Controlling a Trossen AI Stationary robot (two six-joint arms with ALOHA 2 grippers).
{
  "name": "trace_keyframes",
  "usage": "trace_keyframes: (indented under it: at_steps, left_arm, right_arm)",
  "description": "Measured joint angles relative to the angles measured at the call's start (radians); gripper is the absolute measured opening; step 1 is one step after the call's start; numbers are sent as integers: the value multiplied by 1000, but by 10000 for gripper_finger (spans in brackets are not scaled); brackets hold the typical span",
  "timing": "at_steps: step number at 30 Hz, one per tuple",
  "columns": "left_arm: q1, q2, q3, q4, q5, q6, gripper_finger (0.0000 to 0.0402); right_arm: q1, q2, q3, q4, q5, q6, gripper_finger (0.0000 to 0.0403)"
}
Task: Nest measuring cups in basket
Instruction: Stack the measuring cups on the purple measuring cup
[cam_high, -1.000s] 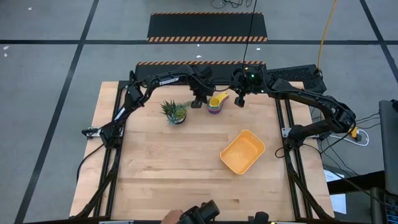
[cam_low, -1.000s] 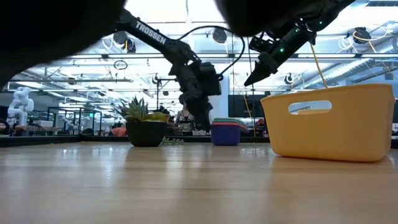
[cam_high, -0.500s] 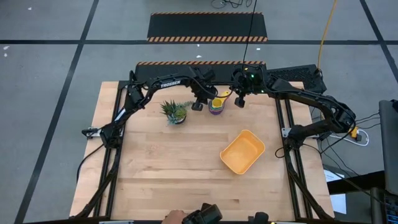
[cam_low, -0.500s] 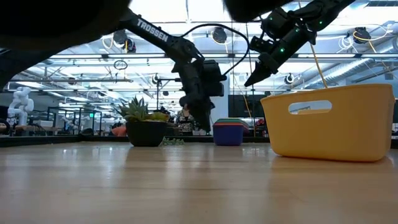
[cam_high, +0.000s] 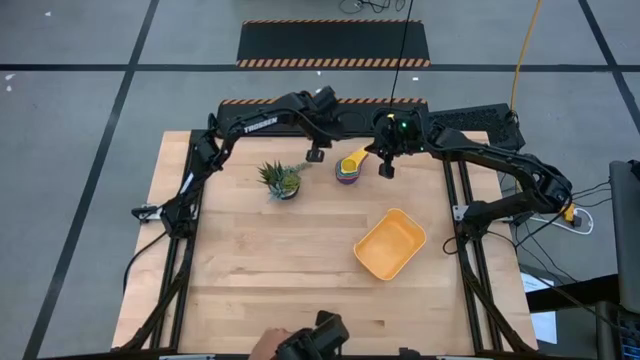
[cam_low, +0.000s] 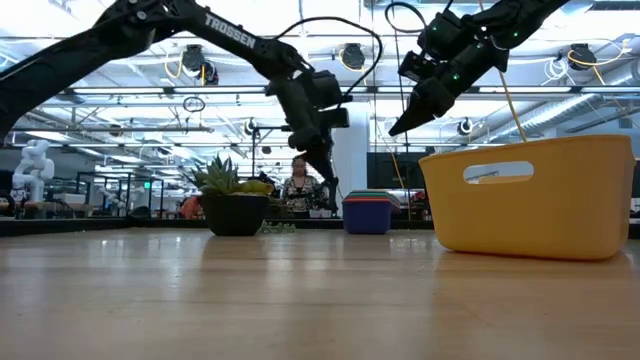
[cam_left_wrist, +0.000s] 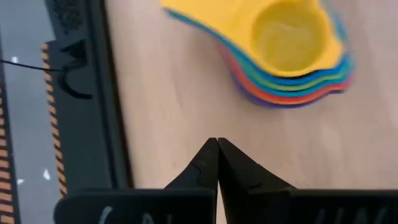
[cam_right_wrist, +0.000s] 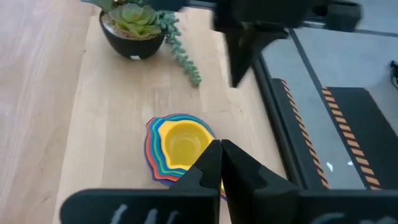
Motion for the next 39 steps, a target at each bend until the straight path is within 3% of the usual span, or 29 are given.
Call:
trace_keyframes:
  at_steps: [5, 11, 17, 26, 32, 39]
  left_arm:
    - [33, 11, -33, 89, 17, -8, 1]
    - [-1, 11, -93, 140, 73, -26, 1]
    - [-49, 13, -154, 263, 4, -27, 1]
    - [-50, 13, -153, 265, -25, -22, 2]
    - [-46, 13, -150, 245, 82, -7, 2]
    - [-68, 13, -150, 193, 87, 32, 2]
  right_arm:
    - [36, 0, 0, -32, 8, 20, 0]
    - [70, 0, 0, -44, 104, 19, 0]
    - [122, 0, 0, -42, 104, 46, 0]
    - [207, -25, 0, -53, 104, 92, 0]
    - [233, -72, 0, -56, 137, 99, 0]
    - [236, -118, 0, -56, 164, 99, 0]
